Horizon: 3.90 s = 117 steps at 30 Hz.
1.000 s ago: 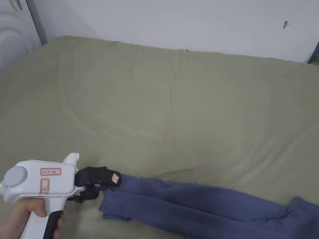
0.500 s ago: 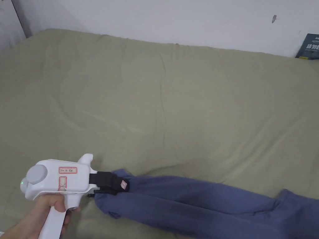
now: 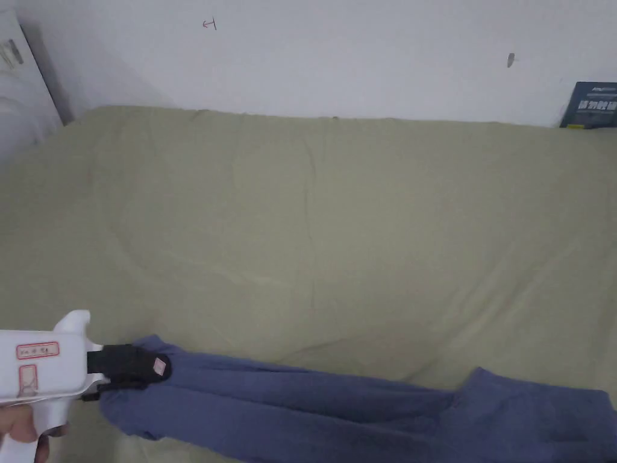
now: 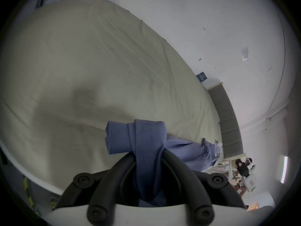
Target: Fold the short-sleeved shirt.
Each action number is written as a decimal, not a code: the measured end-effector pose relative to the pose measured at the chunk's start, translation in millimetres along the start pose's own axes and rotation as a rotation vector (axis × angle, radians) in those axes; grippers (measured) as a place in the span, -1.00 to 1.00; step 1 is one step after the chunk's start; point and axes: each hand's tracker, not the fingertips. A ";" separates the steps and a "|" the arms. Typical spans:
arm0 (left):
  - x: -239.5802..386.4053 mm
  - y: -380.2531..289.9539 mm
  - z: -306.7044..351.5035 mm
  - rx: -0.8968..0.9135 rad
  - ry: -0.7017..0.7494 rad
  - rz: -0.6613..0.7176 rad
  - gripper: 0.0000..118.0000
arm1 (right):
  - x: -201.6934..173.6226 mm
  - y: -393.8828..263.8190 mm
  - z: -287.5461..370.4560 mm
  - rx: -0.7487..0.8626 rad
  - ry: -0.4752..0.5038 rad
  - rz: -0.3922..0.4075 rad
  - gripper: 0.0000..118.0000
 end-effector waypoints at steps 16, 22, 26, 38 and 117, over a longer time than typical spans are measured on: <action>183.6 -38.1 -25.7 -0.022 0.271 -0.302 -0.87 | 4.0 -11.6 3.3 -0.020 0.081 -0.022 -0.99; 232.3 -69.2 -110.3 -0.119 0.371 -0.427 -0.85 | 16.0 -21.2 6.6 -0.036 0.086 -0.044 -0.99; 250.1 -100.6 -175.9 -0.184 0.444 -0.550 -0.19 | 27.2 -24.3 8.0 -0.054 0.082 -0.057 -0.99; 239.6 -87.2 -127.5 -0.150 0.142 -0.362 -0.07 | 44.4 -23.9 6.5 -0.071 0.056 -0.083 -0.99; 143.4 -34.0 19.9 0.053 0.351 -0.137 -0.84 | 3.2 -13.7 -11.3 -0.118 0.169 -0.029 -0.99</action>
